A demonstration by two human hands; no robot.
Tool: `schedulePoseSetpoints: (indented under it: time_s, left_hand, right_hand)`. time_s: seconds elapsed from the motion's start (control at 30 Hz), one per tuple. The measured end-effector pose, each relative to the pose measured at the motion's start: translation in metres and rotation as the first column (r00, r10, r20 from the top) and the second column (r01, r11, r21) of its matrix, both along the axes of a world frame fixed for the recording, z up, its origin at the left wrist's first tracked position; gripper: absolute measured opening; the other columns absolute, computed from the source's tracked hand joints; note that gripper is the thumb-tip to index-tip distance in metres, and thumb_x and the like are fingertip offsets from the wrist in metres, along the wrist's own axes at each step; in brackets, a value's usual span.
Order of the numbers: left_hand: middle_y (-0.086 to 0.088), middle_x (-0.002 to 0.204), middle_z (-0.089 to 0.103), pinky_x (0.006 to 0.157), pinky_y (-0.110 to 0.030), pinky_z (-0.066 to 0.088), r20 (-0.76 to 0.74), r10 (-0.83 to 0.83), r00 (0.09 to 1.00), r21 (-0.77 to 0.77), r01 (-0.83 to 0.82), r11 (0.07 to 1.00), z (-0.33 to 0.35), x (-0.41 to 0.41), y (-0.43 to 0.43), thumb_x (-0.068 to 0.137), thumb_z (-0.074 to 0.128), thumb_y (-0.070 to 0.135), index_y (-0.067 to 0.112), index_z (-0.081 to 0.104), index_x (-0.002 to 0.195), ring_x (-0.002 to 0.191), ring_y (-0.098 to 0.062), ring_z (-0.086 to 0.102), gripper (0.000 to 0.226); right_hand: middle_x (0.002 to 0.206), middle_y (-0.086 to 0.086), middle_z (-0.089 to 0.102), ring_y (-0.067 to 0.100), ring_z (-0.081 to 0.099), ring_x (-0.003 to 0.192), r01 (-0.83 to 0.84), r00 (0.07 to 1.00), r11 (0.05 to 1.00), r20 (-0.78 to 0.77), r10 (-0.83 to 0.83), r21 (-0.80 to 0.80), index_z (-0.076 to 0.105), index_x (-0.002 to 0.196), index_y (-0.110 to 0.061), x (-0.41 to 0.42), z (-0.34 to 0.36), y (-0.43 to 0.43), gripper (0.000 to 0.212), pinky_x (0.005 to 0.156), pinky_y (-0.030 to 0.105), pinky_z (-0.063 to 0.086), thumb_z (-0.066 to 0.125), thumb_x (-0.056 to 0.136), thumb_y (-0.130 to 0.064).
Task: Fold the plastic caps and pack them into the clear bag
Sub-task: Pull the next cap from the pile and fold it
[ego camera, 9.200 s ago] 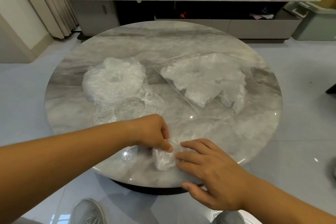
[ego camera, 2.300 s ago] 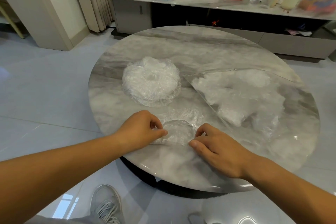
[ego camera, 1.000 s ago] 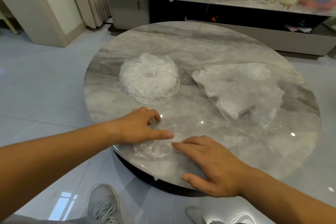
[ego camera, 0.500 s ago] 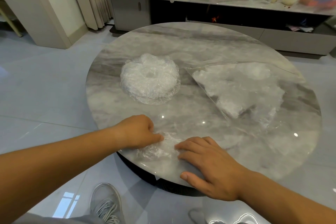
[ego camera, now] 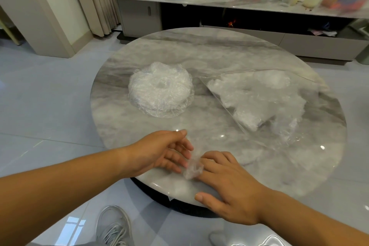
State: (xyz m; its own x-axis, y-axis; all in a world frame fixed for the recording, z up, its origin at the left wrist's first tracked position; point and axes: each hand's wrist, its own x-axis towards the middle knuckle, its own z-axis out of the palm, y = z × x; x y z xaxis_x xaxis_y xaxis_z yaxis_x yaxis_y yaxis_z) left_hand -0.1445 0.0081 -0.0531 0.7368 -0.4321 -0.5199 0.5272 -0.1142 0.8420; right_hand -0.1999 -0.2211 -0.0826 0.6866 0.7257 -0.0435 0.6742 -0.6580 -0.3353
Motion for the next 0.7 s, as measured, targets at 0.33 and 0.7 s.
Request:
schedulePoseSetpoints:
  time_s: [0.33, 0.7]
  left_hand:
    - [-0.024, 0.11, 0.071, 0.095, -0.044, 0.057, 0.066, -0.25, 0.966, 0.264, 0.225, 0.938, 0.003, -0.002, -0.013, 0.093, 0.036, -0.004, 0.01, 0.072, 0.116, 0.105, -0.034, 0.07, 0.045]
    - [-0.01, 0.098, 0.073, 0.078, -0.039, 0.062, 0.111, -0.179, 0.978, 0.34, 0.132, 0.931, 0.002, 0.006, -0.019, 0.095, 0.066, 0.011, 0.009, 0.065, 0.109, 0.084, -0.023, 0.076, 0.014]
  right_hand:
    - [0.149, 0.001, 0.047, 0.019, 0.049, 0.131, 0.084, 0.979, 0.91, 0.135, -0.151, 0.407, 0.062, 0.132, -0.015, -0.01, 0.01, -0.016, 0.041, 0.103, 0.038, 0.043, 0.058, 0.094, -0.03]
    - [0.121, -0.002, 0.057, 0.018, 0.053, 0.106, 0.028, 0.977, 1.0, 0.212, -0.027, 0.0, 0.066, 0.112, -0.02, -0.021, -0.013, -0.012, 0.034, 0.097, 0.034, 0.039, 0.046, 0.1, -0.045]
